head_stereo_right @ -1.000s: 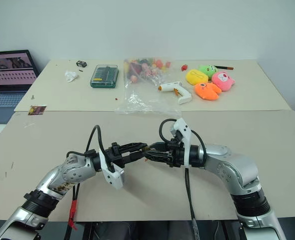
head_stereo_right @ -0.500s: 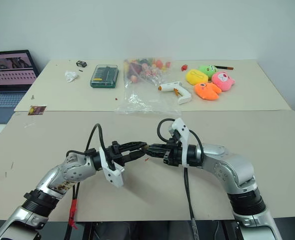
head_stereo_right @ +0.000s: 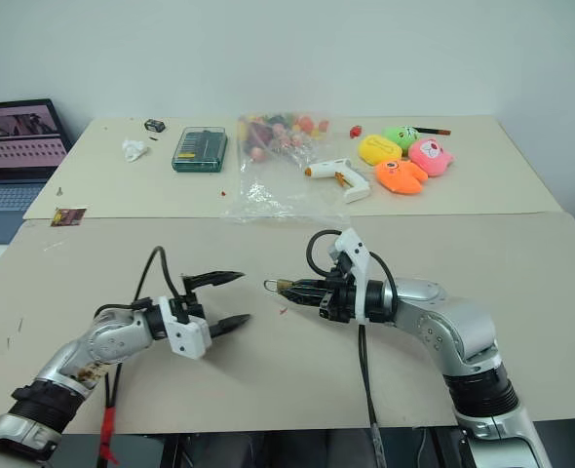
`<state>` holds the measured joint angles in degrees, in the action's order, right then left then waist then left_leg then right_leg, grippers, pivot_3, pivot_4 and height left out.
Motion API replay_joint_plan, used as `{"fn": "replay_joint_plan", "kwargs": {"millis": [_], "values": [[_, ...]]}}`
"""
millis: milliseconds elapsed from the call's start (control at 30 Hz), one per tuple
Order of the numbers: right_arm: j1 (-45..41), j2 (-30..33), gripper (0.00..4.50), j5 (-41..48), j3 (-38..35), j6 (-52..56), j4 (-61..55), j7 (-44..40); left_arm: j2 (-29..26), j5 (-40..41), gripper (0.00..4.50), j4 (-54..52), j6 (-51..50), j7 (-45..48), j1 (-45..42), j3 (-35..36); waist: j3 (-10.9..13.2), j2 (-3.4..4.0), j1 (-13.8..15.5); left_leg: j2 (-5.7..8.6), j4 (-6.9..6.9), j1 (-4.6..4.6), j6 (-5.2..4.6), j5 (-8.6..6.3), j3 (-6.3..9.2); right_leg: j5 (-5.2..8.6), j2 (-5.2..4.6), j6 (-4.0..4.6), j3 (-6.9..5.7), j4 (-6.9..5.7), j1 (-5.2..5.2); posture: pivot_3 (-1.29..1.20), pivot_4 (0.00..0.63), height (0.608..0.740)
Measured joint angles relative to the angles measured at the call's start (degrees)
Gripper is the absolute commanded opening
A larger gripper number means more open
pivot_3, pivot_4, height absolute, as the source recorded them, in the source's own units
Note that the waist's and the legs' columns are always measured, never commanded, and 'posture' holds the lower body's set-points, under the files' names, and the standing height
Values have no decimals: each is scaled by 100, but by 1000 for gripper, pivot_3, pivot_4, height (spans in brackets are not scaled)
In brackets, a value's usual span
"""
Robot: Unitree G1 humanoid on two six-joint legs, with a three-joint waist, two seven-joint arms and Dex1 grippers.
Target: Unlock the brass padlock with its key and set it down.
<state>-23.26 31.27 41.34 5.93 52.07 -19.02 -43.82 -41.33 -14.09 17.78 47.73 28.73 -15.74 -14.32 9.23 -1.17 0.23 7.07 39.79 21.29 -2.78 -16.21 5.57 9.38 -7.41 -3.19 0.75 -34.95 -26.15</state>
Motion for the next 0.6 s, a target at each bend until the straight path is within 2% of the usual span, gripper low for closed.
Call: {"fn": "replay_joint_plan", "kwargs": {"millis": [67,200,300,433,500,533,600], "values": [[7,52,100,30,-9,0,-26,-29,28,282,4428,104,-99,186,-44,3,0,0,10,1,1,0,1,1,0,0,-1,0,0,0,0,0,150,740],[112,241,100,377,-317,84,-314,-204,602,2354,4428,-144,-2306,1335,-44,162,1,0,-4,1,5,3,-19,-12,1,0,-2,-1,0,-5,-4,0,150,740],[116,304,100,657,-443,166,-572,-224,769,3404,4428,-959,-3818,1880,-31,197,1,-1,-44,-1,4,3,-17,-11,1,0,-1,-1,0,-4,-2,0,150,740],[151,382,100,781,-448,240,-745,-219,712,4212,4428,-1961,-5233,2311,170,197,1,0,-123,-2,2,-1,-22,-15,-1,0,0,0,5,-4,-1,0,150,740],[152,392,100,834,-451,245,-753,-216,711,4456,3926,-2225,-5743,2381,268,206,1,-1,-120,-3,2,-2,-21,-14,0,1,2,0,5,-3,-1,0,150,740],[155,397,100,846,-452,245,-764,-215,710,4586,3842,-2330,-5955,2382,303,225,1,-1,-116,-3,1,-2,-21,-14,0,1,3,0,5,-4,-1,0,150,740],[198,416,100,881,-457,245,-803,-212,714,4970,2989,-2697,-6564,2385,363,284,1,-1,-97,-4,2,-2,-21,-14,1,1,2,0,5,-3,1,0,150,740]]}}
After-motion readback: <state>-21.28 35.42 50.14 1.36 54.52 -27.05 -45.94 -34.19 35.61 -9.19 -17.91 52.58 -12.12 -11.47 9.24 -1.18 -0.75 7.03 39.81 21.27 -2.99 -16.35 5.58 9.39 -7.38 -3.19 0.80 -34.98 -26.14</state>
